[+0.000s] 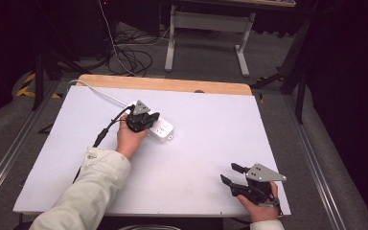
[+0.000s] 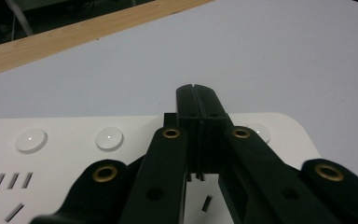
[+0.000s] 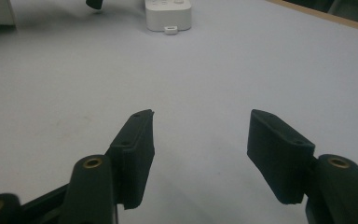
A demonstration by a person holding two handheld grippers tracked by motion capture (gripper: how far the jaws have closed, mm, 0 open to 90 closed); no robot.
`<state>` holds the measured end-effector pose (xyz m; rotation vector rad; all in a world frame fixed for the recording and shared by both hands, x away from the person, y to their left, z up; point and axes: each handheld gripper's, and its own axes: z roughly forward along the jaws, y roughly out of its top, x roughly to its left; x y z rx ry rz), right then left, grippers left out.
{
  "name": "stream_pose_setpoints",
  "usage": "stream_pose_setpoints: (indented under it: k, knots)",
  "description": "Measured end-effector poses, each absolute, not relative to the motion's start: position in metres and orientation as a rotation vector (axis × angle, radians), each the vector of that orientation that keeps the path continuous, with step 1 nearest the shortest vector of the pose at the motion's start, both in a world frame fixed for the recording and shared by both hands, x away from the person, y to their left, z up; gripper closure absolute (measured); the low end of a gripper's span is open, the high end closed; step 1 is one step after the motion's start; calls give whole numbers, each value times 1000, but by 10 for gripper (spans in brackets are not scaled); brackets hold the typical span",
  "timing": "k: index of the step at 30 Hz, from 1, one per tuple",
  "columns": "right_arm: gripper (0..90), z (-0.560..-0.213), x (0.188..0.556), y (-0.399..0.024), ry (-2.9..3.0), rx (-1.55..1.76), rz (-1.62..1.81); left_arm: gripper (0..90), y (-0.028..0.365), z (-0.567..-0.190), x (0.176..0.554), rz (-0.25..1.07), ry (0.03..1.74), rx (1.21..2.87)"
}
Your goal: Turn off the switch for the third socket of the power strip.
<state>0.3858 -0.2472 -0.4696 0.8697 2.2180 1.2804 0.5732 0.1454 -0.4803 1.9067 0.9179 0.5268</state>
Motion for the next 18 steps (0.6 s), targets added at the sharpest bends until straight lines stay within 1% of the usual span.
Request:
stream_pose_setpoints:
  k: [3, 12, 18]
  knots:
    - [415, -470, 386, -247, 2219, 869, 1280, 897, 144, -481, 573, 553, 933, 1917]
    - [416, -470, 386, -247, 2218, 869, 1282, 897, 142, -483, 573, 579, 941, 1930]
    - [417, -470, 386, -247, 2222, 867, 1279, 898, 140, -483, 573, 561, 955, 1919]
